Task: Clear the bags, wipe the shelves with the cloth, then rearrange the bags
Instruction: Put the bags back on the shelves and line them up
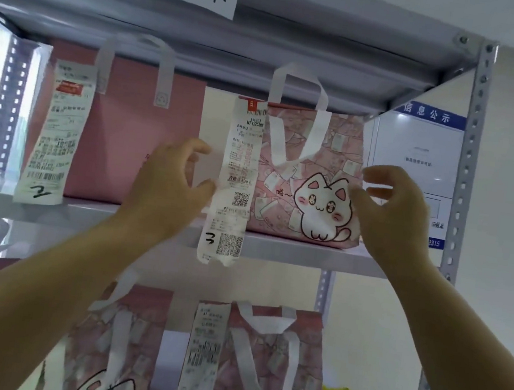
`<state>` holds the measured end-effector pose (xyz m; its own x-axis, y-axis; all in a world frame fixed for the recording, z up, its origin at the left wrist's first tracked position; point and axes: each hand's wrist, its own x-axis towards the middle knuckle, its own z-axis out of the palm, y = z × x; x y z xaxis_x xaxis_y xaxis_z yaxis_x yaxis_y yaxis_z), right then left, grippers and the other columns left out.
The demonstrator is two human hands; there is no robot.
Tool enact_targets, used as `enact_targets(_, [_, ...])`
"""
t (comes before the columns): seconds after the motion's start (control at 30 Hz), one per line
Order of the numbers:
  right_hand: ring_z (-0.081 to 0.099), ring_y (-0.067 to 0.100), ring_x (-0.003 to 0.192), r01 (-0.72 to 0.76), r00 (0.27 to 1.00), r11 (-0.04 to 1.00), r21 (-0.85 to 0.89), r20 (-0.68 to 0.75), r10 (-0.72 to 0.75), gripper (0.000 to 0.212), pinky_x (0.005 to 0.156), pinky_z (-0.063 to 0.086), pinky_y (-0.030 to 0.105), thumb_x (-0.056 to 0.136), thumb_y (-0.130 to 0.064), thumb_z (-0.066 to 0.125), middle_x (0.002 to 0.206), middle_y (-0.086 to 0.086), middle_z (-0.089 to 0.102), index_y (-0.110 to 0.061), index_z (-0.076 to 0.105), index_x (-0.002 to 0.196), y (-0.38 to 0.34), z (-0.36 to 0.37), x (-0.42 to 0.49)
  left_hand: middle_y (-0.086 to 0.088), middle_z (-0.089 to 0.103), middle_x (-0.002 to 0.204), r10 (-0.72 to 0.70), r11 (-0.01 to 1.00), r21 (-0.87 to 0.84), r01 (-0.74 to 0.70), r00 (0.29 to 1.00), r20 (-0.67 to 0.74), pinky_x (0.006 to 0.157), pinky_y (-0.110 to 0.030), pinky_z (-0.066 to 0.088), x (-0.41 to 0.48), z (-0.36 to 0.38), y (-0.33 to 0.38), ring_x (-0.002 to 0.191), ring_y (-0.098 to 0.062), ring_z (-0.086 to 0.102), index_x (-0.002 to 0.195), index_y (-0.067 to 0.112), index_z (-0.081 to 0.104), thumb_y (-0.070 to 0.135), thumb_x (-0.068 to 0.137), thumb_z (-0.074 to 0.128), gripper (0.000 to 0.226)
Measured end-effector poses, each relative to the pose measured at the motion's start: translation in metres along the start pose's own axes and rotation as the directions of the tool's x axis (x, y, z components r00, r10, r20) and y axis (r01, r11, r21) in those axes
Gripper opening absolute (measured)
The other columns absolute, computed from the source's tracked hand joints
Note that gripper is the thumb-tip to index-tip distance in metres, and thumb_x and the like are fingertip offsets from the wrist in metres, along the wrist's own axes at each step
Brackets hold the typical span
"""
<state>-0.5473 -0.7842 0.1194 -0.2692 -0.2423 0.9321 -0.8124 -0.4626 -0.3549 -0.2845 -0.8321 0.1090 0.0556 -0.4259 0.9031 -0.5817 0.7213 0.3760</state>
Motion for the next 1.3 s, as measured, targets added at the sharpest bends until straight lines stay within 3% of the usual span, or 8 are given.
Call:
enact_targets(0.27, [0.061,-0.002,0.077,0.117,0.985,0.955,0.272,0.091,-0.147,0.007,0.064,0.048,0.008,0.087,-0.020,0.064,0.085,-0.017,0.061,-0.022,0.059,0.091,-0.037,-0.006,-0.068,0.009,0.060,0.092,0.010,0.995,-0.102,-0.004,0.998,0.065,0.060,-0.009,0.042,-0.081,-0.028,0.017,0.081,-0.001,0.058,0.092,0.031,0.056,0.025,0.081,0.067,0.016])
enact_targets(0.47, [0.063,0.004,0.073,-0.057,0.943,0.953,0.298,0.329,-0.046,0.004,0.063,0.052,0.020,0.086,-0.019,0.065,0.081,-0.013,0.065,-0.022,0.062,0.086,-0.025,0.000,-0.146,0.012,0.060,0.083,-0.105,0.982,-0.124,0.144,0.955,0.279,0.062,-0.010,0.046,-0.152,-0.014,0.004,0.078,0.003,0.057,0.083,0.034,0.055,0.030,0.084,0.064,0.010])
enact_targets(0.63, [0.061,-0.001,0.074,-0.207,0.857,0.967,0.152,0.505,0.104,0.005,0.063,0.048,0.010,0.085,-0.024,0.064,0.077,-0.018,0.064,-0.028,0.062,0.083,0.010,0.003,-0.203,0.013,0.061,0.076,-0.262,0.935,-0.124,0.332,0.884,0.387,0.057,-0.013,0.045,-0.208,0.013,-0.032,0.069,0.003,0.057,0.079,0.036,0.059,0.028,0.082,0.067,0.012])
enact_targets(0.73, [0.060,0.000,0.073,-0.303,0.778,0.952,-0.036,0.568,0.269,0.003,0.065,0.050,0.019,0.085,-0.027,0.064,0.078,-0.017,0.064,-0.026,0.062,0.087,0.042,0.006,-0.229,0.011,0.061,0.079,-0.344,0.904,-0.081,0.419,0.828,0.442,0.054,-0.009,0.043,-0.233,0.030,-0.062,0.068,0.005,0.057,0.081,0.039,0.058,0.026,0.082,0.067,0.016])
enact_targets(0.93, [0.059,0.017,0.090,-0.501,0.659,0.803,-0.322,0.460,0.595,0.047,0.072,0.049,0.032,0.083,-0.033,0.067,0.109,0.000,0.058,-0.017,0.048,0.123,0.109,0.014,-0.253,0.004,0.049,0.114,-0.510,0.840,0.067,0.539,0.740,0.439,0.088,-0.034,0.046,-0.259,0.062,-0.108,0.100,-0.011,0.051,0.121,0.028,0.047,0.027,0.079,0.072,0.049])
enact_targets(1.07, [0.052,0.027,0.112,-0.553,0.560,0.725,-0.411,0.462,0.688,0.070,0.084,0.049,0.040,0.082,-0.028,0.068,0.134,0.010,0.046,-0.010,0.033,0.139,0.137,0.025,-0.258,0.004,0.051,0.124,-0.532,0.815,0.087,0.573,0.679,0.506,0.095,-0.038,0.046,-0.264,0.079,-0.116,0.112,-0.014,0.051,0.136,0.022,0.040,0.024,0.084,0.067,0.059])
enact_targets(1.17, [0.061,0.018,0.093,-0.579,0.514,0.717,-0.387,0.509,0.690,0.044,0.069,0.051,0.032,0.081,-0.019,0.067,0.118,0.003,0.058,-0.020,0.045,0.120,0.144,0.035,-0.260,0.020,0.058,0.108,-0.485,0.829,0.037,0.558,0.684,0.545,0.074,-0.013,0.043,-0.267,0.085,-0.117,0.094,0.010,0.053,0.128,0.029,0.048,0.019,0.088,0.062,0.043])
enact_targets(1.3, [0.063,0.017,0.087,-0.600,0.486,0.713,-0.364,0.542,0.686,0.035,0.078,0.054,0.038,0.082,-0.013,0.065,0.092,-0.008,0.064,-0.020,0.052,0.113,0.147,0.041,-0.264,0.027,0.057,0.094,-0.499,0.812,0.037,0.583,0.660,0.561,0.064,-0.009,0.038,-0.272,0.089,-0.117,0.086,0.002,0.055,0.119,0.029,0.057,0.019,0.091,0.057,0.031])
